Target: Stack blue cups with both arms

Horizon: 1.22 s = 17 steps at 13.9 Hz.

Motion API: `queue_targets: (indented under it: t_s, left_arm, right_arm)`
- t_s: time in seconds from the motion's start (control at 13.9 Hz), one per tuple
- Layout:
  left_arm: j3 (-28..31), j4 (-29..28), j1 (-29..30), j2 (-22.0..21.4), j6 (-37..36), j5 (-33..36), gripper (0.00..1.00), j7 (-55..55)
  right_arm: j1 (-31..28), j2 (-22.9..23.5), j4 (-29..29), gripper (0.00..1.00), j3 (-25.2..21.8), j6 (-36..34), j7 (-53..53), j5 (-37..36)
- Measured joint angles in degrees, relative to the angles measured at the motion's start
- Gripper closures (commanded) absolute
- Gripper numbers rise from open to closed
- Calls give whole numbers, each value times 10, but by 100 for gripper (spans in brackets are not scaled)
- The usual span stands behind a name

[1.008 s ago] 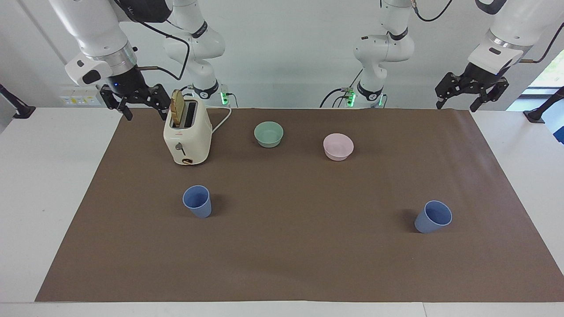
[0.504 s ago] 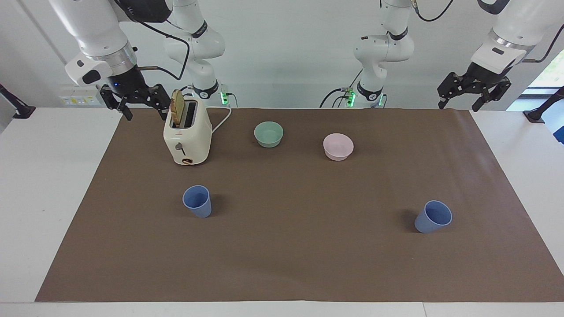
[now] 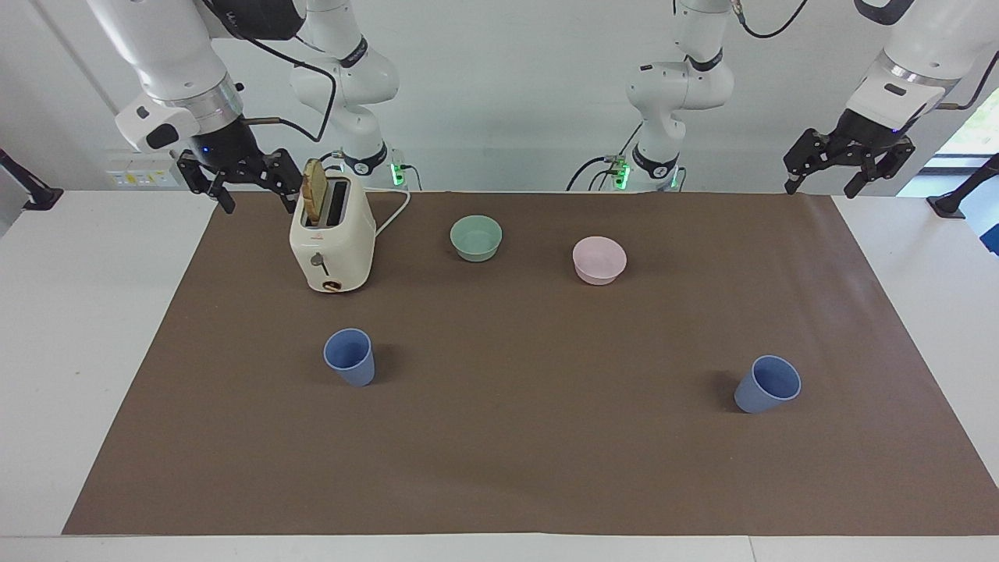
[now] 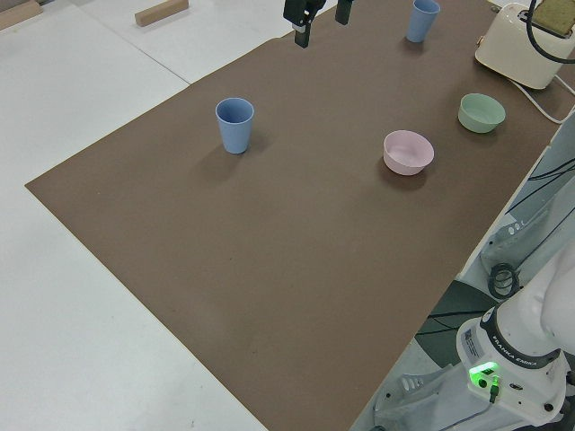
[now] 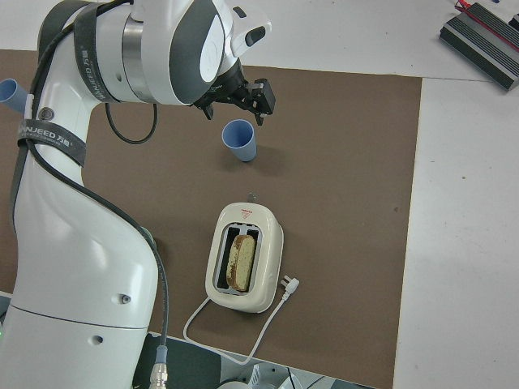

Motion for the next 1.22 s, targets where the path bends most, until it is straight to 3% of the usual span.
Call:
queue_targets:
  t_s: [1.22]
  left_arm:
    - [0,0,3,0,14,-23,0,0]
  right_arm:
    - [0,0,0,0,0,0,0,0]
